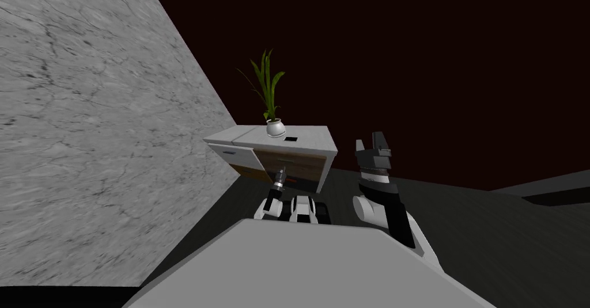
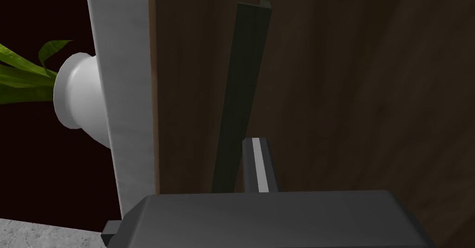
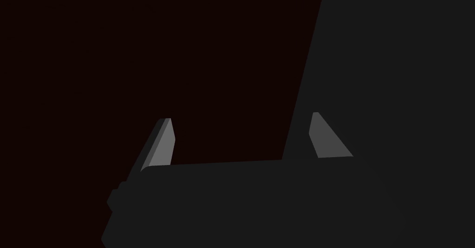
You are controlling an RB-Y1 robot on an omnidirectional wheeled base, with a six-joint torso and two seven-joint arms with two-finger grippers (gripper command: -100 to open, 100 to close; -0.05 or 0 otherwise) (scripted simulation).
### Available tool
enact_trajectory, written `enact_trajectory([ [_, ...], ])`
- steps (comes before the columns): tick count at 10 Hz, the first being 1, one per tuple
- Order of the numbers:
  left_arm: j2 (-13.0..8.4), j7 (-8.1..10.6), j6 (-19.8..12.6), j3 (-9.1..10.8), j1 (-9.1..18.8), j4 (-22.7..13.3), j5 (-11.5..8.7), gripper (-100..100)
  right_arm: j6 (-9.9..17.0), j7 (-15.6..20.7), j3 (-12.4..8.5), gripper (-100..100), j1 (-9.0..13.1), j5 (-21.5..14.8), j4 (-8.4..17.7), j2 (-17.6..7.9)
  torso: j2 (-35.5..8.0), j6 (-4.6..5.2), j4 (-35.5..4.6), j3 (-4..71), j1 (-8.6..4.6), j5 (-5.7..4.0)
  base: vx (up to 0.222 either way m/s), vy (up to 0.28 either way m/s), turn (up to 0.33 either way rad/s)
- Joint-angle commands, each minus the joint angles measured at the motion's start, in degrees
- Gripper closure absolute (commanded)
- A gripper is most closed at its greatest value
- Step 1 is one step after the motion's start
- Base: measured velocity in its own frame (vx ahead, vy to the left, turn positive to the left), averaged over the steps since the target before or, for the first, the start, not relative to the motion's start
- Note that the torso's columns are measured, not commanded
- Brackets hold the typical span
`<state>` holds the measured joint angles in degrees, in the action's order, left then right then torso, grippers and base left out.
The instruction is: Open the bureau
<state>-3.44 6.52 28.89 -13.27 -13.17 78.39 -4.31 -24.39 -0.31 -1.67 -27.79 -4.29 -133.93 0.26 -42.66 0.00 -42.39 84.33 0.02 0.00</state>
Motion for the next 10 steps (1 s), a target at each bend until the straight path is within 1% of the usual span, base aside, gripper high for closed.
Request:
enact_trajectory([
  [1,-0.4,0.12,-0.5,-0.48,-0.8,1.4,0.0,100,0.0,0.0,0.0,0,0.0,0.0,0.0,0.0,0.2,0.0,0.1,0.1,0.07,0.02,-0.194,0.049,0.02],
  [2,-0.3,0.09,-0.4,-0.38,-0.7,1.2,0.0,100,0.0,0.0,0.0,0,0.0,0.0,0.0,0.0,0.4,-0.01,0.1,0.2,0.04,0.02,-0.089,0.021,0.001],
  [3,-2.0,0.14,-0.6,-0.36,-0.7,1.4,0.0,-100,0.0,0.0,0.0,0,0.0,0.0,0.0,0.0,0.8,0.0,0.2,0.5,-0.09,-0.02,-0.01,0.011,-0.005],
  [4,-2.9,0.2,-0.9,-0.31,-0.5,1.7,-0.1,-100,0.0,0.0,0.0,0,0.0,0.0,0.0,0.0,0.9,-0.01,0.3,0.6,-0.1,-0.03,0.027,0.02,-0.002],
  [5,-2.9,0.37,-2.1,-0.02,0.3,2.0,-0.3,-100,0.0,0.0,0.0,0,0.0,0.0,0.0,0.0,0.8,-0.01,0.2,0.5,-0.04,-0.01,0.107,0.044,-0.011],
  [6,-2.8,0.45,-2.7,0.15,0.7,2.0,-0.4,-100,0.0,0.0,0.0,0,0.0,0.0,0.0,0.0,0.8,0.0,0.2,0.5,0.05,0.02,0.177,0.057,-0.014],
  [7,-3.3,0.58,-3.7,0.39,1.3,2.1,-0.6,-100,0.0,0.0,0.0,0,-0.1,0.0,0.0,0.0,0.7,-0.01,0.2,0.4,0.06,0.02,0.201,0.065,-0.011],
  [8,-2.2,0.65,-4.5,0.64,1.9,1.9,-0.7,-100,0.0,0.0,0.0,0,-0.1,0.0,0.0,0.0,0.6,-0.01,0.2,0.4,0.04,0.02,0.192,0.077,-0.009],
  [9,-0.7,0.67,-4.9,0.74,2.1,1.7,-0.7,-100,0.0,0.0,0.0,0,-0.1,0.0,0.0,0.0,0.4,-0.01,0.1,0.3,0.03,0.01,0.125,0.057,-0.006],
  [10,0.2,0.68,-5.0,0.78,2.2,1.7,-0.7,-100,0.0,0.0,0.0,0,0.0,0.0,0.0,0.0,0.1,0.0,0.1,0.1,-0.09,-0.01,0.045,0.023,-0.002],
])
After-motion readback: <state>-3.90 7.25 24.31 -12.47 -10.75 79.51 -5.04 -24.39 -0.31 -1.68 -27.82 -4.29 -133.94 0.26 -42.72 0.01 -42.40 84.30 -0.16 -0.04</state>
